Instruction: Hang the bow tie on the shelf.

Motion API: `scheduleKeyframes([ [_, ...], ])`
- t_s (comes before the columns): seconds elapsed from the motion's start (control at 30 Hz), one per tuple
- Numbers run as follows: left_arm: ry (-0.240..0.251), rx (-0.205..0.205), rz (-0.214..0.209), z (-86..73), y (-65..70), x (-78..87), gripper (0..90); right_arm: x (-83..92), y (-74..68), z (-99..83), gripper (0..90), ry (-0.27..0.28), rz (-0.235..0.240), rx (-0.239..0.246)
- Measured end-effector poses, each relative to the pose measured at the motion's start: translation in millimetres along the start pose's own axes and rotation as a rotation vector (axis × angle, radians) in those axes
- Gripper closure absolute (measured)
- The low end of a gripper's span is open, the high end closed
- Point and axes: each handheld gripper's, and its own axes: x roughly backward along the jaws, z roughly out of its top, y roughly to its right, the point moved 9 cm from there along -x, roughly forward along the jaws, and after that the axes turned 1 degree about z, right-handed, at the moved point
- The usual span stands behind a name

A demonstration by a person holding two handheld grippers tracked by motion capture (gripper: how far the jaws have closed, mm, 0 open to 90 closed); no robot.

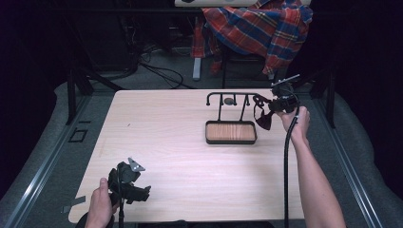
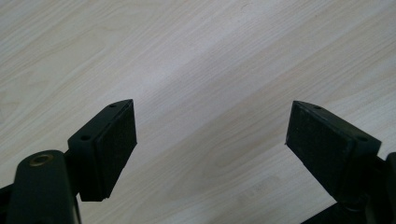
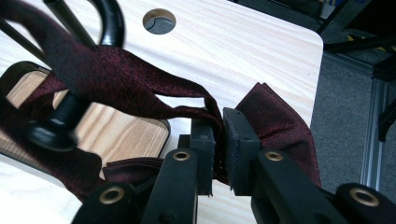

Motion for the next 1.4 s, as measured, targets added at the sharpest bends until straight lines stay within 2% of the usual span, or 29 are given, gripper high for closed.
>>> scheduleKeyframes([
  [0.4, 0.0, -0.001, 0.003, 0.0, -0.1, -0.1, 16.4, -10.2, 4.1, -3.4, 83.3, -0.026, 0.004, -0.022],
  [0.57, 0.003, 0.0, 0.0, 0.2, 0.3, -0.2, 16.4, -7.5, 1.4, -0.1, 83.3, -0.004, 0.001, -0.02],
  [0.73, 0.002, -0.001, 0.001, 0.2, 0.3, -0.2, 16.4, 0.4, -7.0, 7.8, 83.1, 0.039, -0.003, 0.009],
  [0.93, 0.0, -0.002, 0.003, 0.0, 0.0, 0.0, 16.4, 2.5, -7.8, 17.8, 83.1, 0.048, -0.017, 0.018],
  [1.07, 0.002, 0.0, 0.0, 0.0, -0.1, -0.1, 16.4, -2.3, -5.1, 19.4, 83.2, 0.05, -0.028, 0.002],
  [1.13, 0.002, 0.0, 0.0, 0.0, 0.1, -0.1, 16.5, -4.7, -2.4, 18.0, 83.2, 0.049, -0.029, -0.016],
  [1.17, 0.002, -0.001, 0.001, 0.0, 0.0, 0.0, 16.5, -7.0, 1.4, 15.9, 83.2, 0.051, -0.026, -0.042],
  [1.2, 0.002, -0.001, 0.0, 0.0, 0.0, 0.0, 16.5, -7.0, 1.4, 15.9, 83.2, 0.051, -0.026, -0.042],
  [1.37, 0.003, -0.002, 0.0, 0.0, -0.2, 0.5, 16.5, -9.1, 8.7, 6.8, 83.0, 0.042, -0.003, -0.092],
  [1.4, 0.004, -0.002, 0.002, 0.0, -0.3, 0.6, 16.5, -10.1, 10.8, 0.0, 82.7, 0.028, 0.009, -0.1],
])
